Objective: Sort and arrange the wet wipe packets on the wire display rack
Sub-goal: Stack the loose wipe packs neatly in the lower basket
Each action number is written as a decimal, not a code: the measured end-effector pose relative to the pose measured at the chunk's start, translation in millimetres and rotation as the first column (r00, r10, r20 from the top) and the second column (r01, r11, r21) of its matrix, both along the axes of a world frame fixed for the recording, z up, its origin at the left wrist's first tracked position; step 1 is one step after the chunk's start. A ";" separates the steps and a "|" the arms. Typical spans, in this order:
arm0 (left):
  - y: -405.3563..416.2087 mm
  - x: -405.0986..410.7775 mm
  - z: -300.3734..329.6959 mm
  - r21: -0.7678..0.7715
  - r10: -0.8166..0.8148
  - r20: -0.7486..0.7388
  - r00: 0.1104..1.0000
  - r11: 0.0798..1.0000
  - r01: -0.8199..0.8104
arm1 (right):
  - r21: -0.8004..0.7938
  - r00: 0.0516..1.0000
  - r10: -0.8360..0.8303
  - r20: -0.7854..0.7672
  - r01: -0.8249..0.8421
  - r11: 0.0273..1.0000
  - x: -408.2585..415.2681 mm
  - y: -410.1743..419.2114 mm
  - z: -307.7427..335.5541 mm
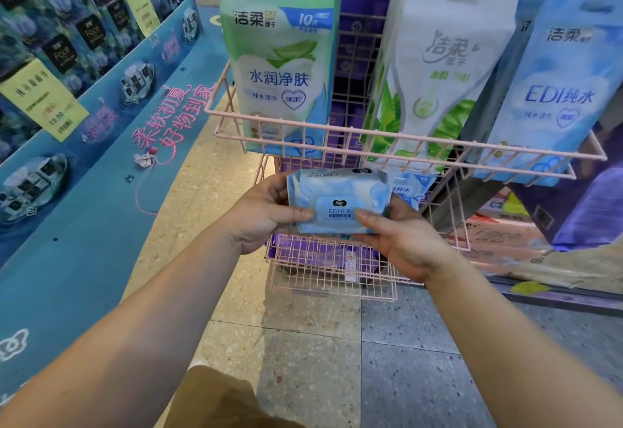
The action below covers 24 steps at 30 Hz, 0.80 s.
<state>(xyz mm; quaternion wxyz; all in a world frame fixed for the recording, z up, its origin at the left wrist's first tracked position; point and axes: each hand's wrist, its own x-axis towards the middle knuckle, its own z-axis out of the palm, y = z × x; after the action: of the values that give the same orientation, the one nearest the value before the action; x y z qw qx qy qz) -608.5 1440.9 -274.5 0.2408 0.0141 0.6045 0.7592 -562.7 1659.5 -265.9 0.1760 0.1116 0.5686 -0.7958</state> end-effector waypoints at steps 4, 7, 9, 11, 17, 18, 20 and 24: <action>-0.2 1.3 -0.6 -0.004 -0.007 0.025 1.000 1.000 0.007 | 0.021 1.000 -0.029 0.012 0.028 0.999 2.8 -1.1 1.4; -1.7 3.0 1.4 0.016 -0.014 0.030 0.999 1.000 0.013 | 0.040 1.000 -0.024 0.006 0.024 0.999 2.5 -1.7 1.7; -2.6 4.5 2.9 0.031 -0.018 0.032 0.999 0.999 0.017 | 0.046 1.000 -0.013 0.001 0.013 0.999 3.3 -2.5 2.9; -4.0 5.7 2.8 0.034 -0.017 0.022 1.000 0.999 0.016 | 0.050 1.000 0.000 -0.012 0.001 0.999 4.5 -2.5 3.2; -7.3 10.0 -1.3 -0.051 -0.008 -0.110 0.994 0.999 0.002 | 0.286 0.976 -0.002 -0.216 0.065 0.956 8.0 -0.9 2.4; -7.1 10.5 -2.1 -0.046 0.003 -0.117 0.993 0.999 -0.008 | 0.313 0.968 0.006 -0.250 0.075 0.947 8.0 -0.3 1.9; -6.3 11.0 -4.6 -0.021 0.028 -0.110 0.994 0.999 -0.030 | 0.387 0.947 0.017 -0.320 0.114 0.915 8.5 -1.1 -0.1; -6.1 11.5 -10.7 0.006 0.084 -0.103 0.991 0.996 -0.084 | 0.632 0.825 0.110 -0.555 0.332 0.701 10.6 -7.6 0.3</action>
<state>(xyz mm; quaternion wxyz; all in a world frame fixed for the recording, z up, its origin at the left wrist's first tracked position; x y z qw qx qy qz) -597.1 1434.8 -285.3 0.1770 0.0277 0.6157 0.7674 -552.2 1651.8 -265.6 -0.1033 -0.0291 0.8454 -0.5232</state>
